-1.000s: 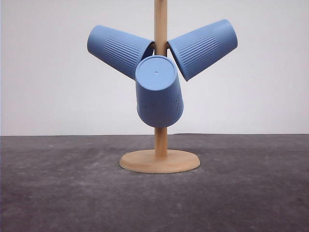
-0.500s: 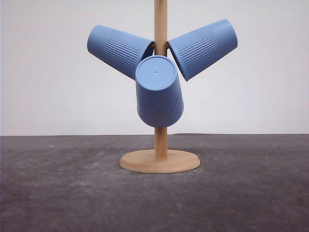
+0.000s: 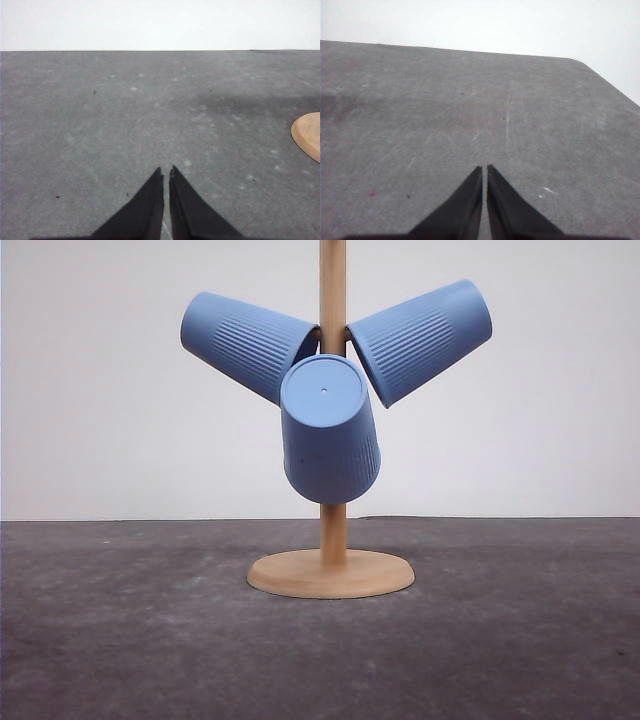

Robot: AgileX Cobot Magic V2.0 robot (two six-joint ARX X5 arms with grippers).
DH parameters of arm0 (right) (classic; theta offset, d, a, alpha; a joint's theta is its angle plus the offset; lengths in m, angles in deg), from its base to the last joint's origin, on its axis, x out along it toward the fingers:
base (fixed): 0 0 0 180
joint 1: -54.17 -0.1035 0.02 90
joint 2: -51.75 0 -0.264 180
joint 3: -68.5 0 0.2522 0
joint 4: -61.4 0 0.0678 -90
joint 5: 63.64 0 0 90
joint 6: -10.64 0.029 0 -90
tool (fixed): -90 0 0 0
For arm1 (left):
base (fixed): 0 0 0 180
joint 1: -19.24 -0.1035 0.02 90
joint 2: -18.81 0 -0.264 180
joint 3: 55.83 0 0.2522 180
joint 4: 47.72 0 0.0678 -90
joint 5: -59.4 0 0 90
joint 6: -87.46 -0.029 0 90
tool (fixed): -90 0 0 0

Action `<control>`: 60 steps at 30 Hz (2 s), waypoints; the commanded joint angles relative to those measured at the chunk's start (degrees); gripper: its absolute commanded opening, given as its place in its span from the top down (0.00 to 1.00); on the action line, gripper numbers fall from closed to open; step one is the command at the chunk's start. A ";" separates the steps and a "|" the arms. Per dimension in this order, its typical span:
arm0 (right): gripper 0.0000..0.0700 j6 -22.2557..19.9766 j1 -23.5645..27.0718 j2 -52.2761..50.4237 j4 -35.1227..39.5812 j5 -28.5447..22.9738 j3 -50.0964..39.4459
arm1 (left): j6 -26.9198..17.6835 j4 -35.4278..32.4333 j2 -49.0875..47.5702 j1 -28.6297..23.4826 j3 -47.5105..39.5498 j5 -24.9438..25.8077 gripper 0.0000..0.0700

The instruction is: Place three cups

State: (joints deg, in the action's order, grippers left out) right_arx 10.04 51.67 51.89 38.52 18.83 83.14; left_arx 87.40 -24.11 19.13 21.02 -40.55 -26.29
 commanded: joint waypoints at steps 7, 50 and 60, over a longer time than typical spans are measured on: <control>0.98 0.39 0.11 0.07 0.57 -0.04 -0.17 | -0.36 -0.85 -0.11 0.07 -0.72 -0.04 1.00; 0.98 0.39 0.11 0.07 0.57 -0.04 -0.17 | -0.36 -0.85 -0.11 0.07 -0.72 -0.04 1.00; 0.98 0.39 0.11 0.07 0.57 -0.04 -0.17 | -0.36 -0.85 -0.11 0.07 -0.72 -0.04 1.00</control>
State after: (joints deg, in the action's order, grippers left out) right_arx 10.03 51.67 51.89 38.52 18.83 83.14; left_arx 87.40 -24.11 19.13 21.02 -40.55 -26.29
